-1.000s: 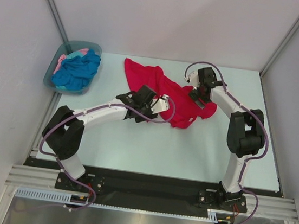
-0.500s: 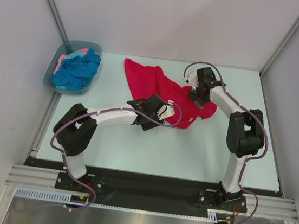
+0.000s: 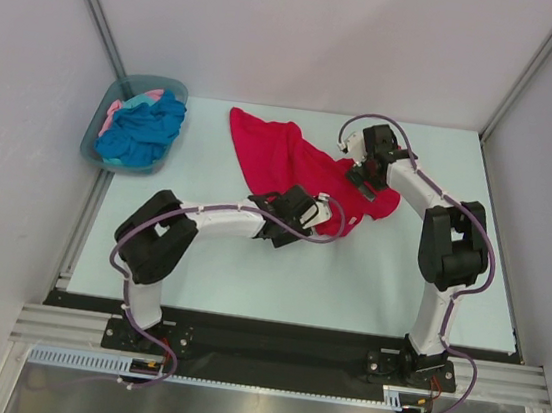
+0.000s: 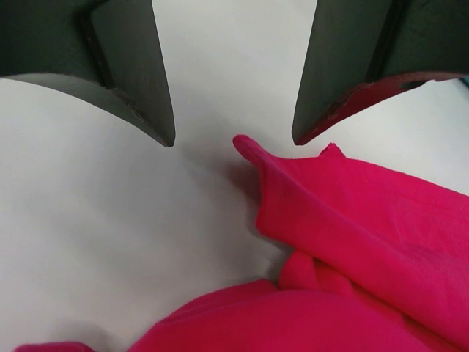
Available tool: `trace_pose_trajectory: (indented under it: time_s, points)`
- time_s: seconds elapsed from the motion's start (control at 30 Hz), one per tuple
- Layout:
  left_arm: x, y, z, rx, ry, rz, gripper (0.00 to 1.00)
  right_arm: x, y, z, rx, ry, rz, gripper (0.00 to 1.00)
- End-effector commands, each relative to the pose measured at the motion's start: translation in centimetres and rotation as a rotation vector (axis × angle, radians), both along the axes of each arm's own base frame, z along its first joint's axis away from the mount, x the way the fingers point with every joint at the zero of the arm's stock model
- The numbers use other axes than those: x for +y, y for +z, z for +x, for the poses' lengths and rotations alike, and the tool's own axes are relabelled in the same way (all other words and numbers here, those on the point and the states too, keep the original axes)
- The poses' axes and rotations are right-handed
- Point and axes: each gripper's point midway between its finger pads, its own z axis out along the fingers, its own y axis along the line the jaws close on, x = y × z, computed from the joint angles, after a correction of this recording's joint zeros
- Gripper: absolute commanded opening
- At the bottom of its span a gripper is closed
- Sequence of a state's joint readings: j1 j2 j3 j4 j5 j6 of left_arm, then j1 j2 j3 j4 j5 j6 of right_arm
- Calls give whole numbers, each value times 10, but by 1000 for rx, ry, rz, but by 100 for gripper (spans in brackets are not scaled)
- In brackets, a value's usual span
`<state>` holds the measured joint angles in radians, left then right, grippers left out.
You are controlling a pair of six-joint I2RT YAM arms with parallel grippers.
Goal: Fold and stack the t-shirts
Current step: Flatten the tshirt out
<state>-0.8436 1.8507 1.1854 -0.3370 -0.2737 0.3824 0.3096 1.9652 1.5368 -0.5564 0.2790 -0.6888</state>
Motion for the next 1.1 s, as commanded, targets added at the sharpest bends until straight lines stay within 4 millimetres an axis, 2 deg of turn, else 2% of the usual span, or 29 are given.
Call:
trace_pose_trajectory:
  time_s: [0.0, 0.17, 0.5, 0.53, 0.57, 0.6, 0.63, 0.67, 0.83, 0.9, 0.97, 1.07]
  points:
    - [-3, 3, 14, -65, 46, -5, 72, 5, 24, 0, -58, 6, 31, 88]
    - [-2, 2, 25, -107, 65, 14, 72, 4, 24, 0, -61, 0, 31, 88]
    - [0, 1, 29, -115, 81, 22, 69, 4, 26, 2, -71, -1, 33, 88]
    - [1, 0, 28, -112, 81, 28, 63, 5, 27, 2, -73, 0, 33, 88]
    - [1, 0, 28, -114, 83, 29, 54, 4, 26, 2, -72, -3, 31, 88]
    - [2, 0, 28, -111, 82, 31, 38, 5, 26, 3, -73, 1, 29, 88]
    - [2, 0, 28, -110, 81, 35, 10, 3, 26, 3, -75, -3, 29, 88]
    - [3, 0, 27, -109, 87, 38, 0, 2, 26, 3, -77, -4, 27, 88]
    - [6, 6, 27, -112, 88, 46, 0, 0, 27, 4, -81, -8, 23, 88]
    - [11, 19, 29, -129, 84, 53, 0, -1, 27, 4, -80, -9, 19, 88]
    - [18, 37, 36, -169, 69, 64, 0, -1, 29, 4, -83, -9, 20, 88]
    - [42, 82, 59, -256, 98, 74, 0, -3, 30, 3, -84, -11, 20, 88]
